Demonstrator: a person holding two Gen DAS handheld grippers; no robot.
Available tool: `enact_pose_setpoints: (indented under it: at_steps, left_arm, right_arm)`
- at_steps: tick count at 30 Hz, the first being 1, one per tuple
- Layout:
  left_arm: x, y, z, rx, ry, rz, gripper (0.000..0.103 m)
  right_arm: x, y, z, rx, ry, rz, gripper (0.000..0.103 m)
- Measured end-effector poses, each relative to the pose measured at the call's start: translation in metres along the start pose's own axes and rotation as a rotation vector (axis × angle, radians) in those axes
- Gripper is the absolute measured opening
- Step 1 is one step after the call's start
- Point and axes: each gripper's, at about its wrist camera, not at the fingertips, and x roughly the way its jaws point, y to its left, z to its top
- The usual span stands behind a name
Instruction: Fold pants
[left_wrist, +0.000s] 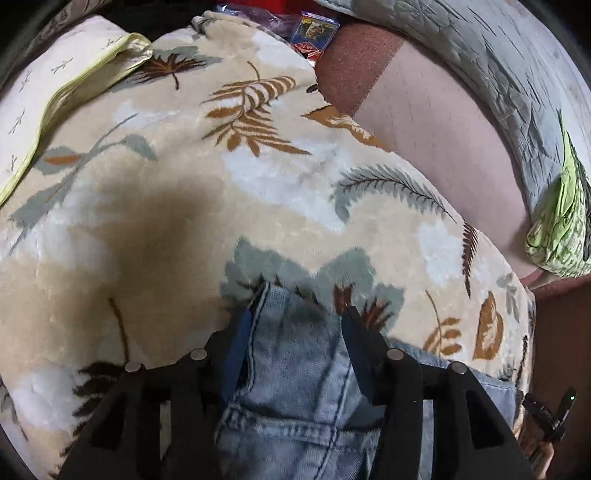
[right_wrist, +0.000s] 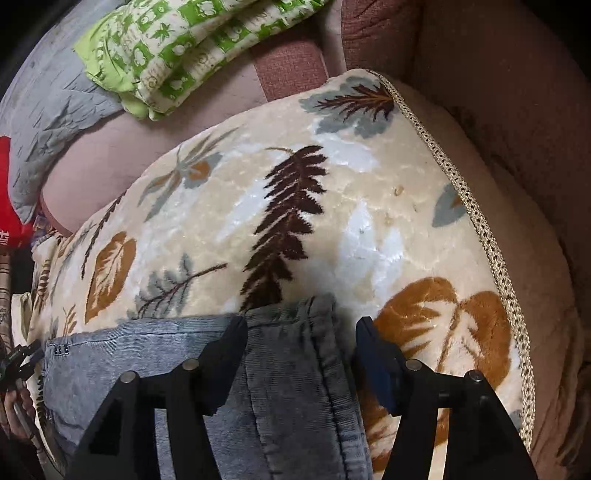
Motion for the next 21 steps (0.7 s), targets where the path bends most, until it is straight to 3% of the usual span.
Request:
enact_pose_setpoints:
  at_steps: [2,3,4,5,6,8,9,12,13,14,15,17,21]
  left_arm:
    - [0.004,-0.004,0.001,0.02,0.001,0.019,0.048]
    - [0.006,-0.006,0.001,0.031,-0.002,0.03,0.04]
    - [0.01,-0.007,0.002,0.038,0.015,0.047,0.023]
    - [0.011,-0.005,0.003,0.023,0.024,0.051,0.021]
    - [0.01,-0.003,0.003,0.012,0.022,0.042,0.021]
    - [0.006,0.001,0.005,-0.001,0.02,0.03,0.035]
    - [0.005,0.002,0.005,0.002,0.016,0.025,0.036]
    - [0.008,-0.003,0.004,0.025,0.016,0.042,0.036]
    - [0.009,-0.007,0.003,0.039,0.013,0.059,0.029]
    - [0.011,-0.011,0.002,0.06,0.014,0.085,0.006]
    - [0.015,-0.015,0.0,0.087,0.032,0.101,0.006]
    - [0.011,-0.017,-0.001,0.088,0.018,0.104,0.004]
    - [-0.017,-0.014,0.002,0.055,-0.031,0.049,0.004]
  right_arm:
    - [0.005,-0.002,0.001,0.004,0.011,0.007,0.065]
    - [0.011,-0.003,0.001,0.012,0.025,0.012,0.065]
    - [0.018,-0.003,0.001,0.021,0.047,0.02,0.065]
    - [0.024,-0.003,0.0,0.026,0.069,0.033,0.065]
    - [0.026,-0.001,-0.001,0.022,0.064,0.029,0.066]
    - [0.024,-0.001,0.0,0.029,0.055,0.042,0.066]
    - [0.021,-0.003,0.001,0.039,0.054,0.051,0.066]
    - [0.019,-0.004,0.003,0.035,0.047,0.039,0.066]
    - [0.023,-0.003,0.003,0.032,0.067,0.042,0.066]
    - [0.027,-0.001,0.002,0.022,0.076,0.03,0.062]
    - [0.028,0.002,0.002,0.001,0.069,0.011,0.044]
    - [0.026,0.008,0.003,-0.018,0.056,0.011,0.018]
    - [0.008,0.02,0.004,-0.059,0.014,-0.022,0.014]
